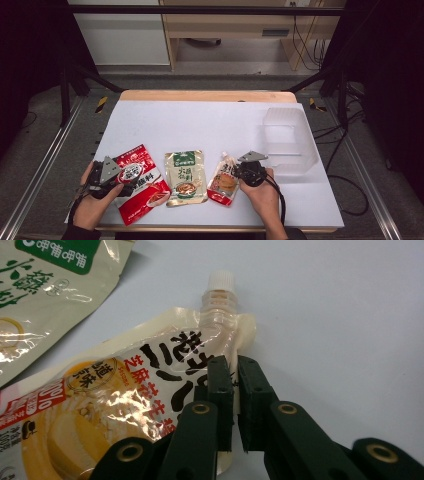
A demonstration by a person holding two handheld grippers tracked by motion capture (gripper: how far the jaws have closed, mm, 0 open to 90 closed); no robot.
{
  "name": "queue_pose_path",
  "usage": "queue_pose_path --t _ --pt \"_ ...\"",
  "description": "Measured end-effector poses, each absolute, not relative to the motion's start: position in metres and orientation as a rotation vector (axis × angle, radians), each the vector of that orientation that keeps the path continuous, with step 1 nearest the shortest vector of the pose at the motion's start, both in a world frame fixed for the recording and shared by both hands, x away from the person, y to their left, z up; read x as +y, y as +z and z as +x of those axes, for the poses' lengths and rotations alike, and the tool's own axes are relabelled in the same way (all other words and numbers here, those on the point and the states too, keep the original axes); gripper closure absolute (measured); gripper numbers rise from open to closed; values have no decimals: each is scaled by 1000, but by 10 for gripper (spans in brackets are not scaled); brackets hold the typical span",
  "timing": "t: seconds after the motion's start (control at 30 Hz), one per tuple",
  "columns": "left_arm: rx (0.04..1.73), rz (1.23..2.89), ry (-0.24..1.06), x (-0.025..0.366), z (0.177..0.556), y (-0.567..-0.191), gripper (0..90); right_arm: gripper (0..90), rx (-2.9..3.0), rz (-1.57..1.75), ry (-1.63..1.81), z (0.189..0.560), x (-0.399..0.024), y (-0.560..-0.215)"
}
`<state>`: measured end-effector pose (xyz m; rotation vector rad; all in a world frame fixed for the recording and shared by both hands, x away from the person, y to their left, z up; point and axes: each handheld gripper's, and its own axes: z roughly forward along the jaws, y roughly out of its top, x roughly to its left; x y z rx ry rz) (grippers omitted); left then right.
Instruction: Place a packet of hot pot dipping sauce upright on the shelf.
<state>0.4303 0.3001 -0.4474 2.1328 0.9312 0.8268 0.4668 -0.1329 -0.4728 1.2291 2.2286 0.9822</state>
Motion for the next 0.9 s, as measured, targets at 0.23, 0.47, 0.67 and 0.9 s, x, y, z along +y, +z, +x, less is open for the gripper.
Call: queue_pose_path --t 0.23,0.47,0.67,0.9 --pt "923 2083 712 298 427 -444 62 882 2199 1154 1052 461 -132 -452" --pt "836 2084 632 282 428 -427 68 890 2222 983 1165 454 -124 -417" --pt "754 2119 527 261 436 -408 72 894 2258 868 1239 453 -115 -392" --pt "646 2171 514 235 442 -384 95 896 2279 760 1275 452 -104 -374"
